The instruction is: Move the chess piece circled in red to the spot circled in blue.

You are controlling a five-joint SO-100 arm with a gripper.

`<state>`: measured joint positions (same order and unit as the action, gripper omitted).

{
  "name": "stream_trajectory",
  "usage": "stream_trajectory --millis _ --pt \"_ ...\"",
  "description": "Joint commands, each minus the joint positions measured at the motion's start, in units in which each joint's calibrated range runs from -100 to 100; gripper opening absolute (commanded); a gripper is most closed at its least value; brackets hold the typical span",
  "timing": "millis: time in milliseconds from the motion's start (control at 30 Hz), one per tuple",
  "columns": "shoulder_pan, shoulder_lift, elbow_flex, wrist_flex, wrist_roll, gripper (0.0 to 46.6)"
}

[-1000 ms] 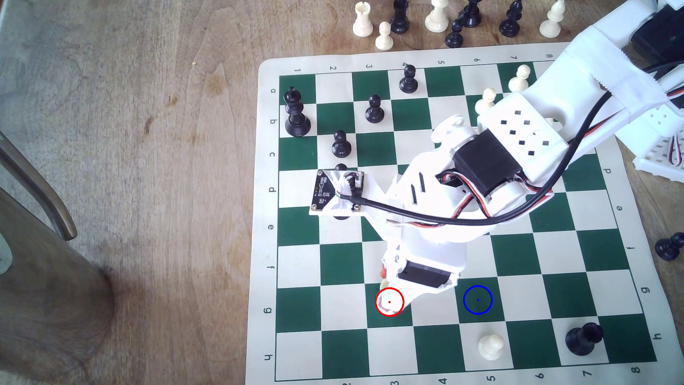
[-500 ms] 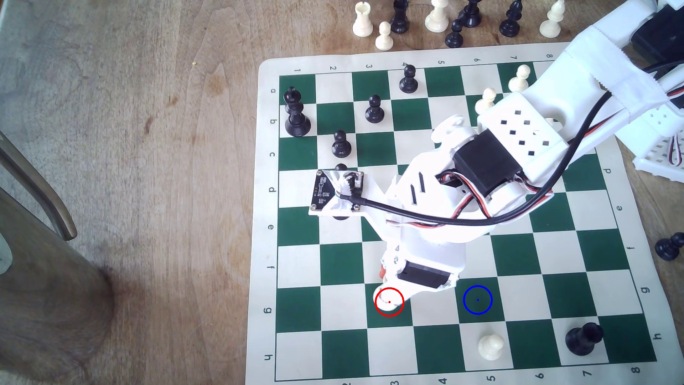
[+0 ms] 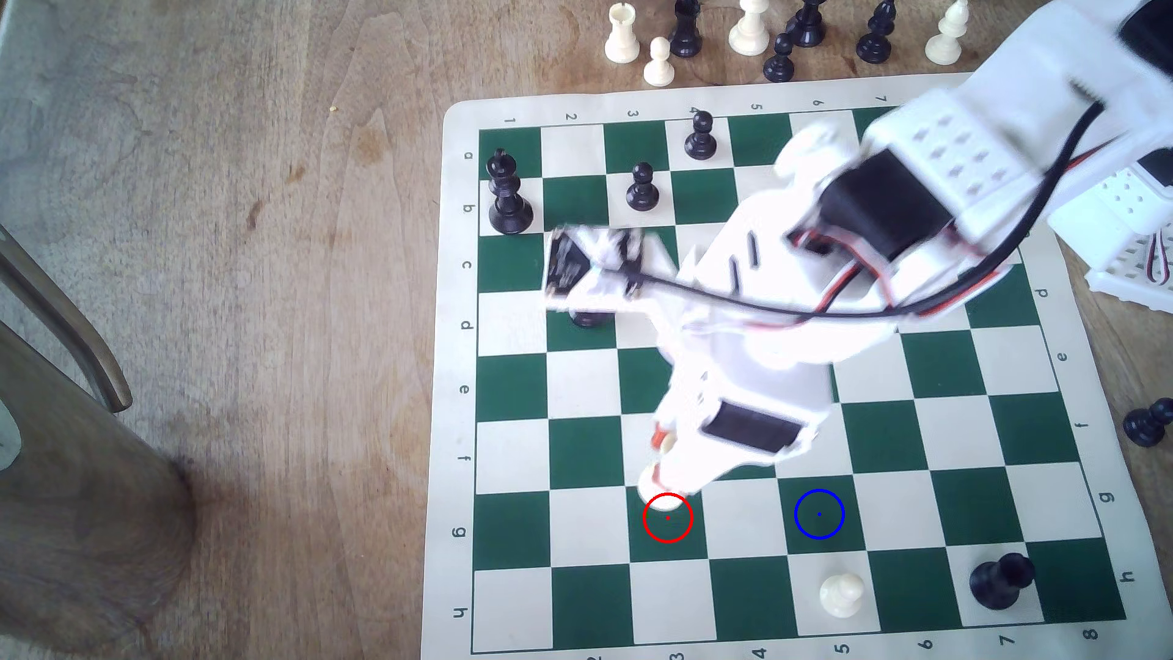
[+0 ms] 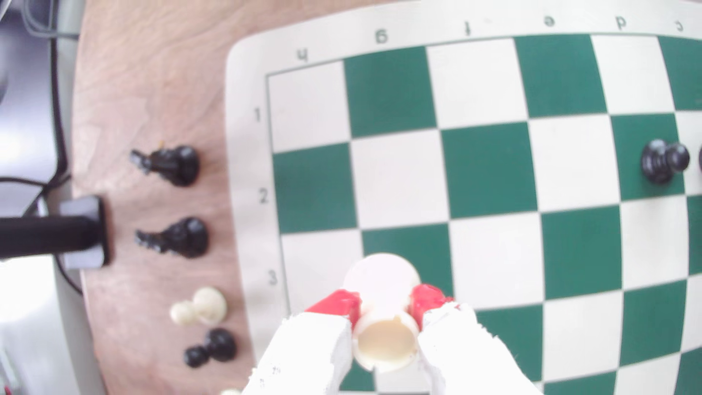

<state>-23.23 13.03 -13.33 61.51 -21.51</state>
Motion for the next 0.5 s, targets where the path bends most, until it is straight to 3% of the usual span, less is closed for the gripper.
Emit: stream_trajectory --millis 0,267,467 --pt "-1.06 -14.81 6.17 0.81 0.15 0.3" --pt "-2.70 -28.65 30.56 -3.28 0.24 0.3" --pt "-3.01 -30.69 42.43 -9.18 0.88 0.3"
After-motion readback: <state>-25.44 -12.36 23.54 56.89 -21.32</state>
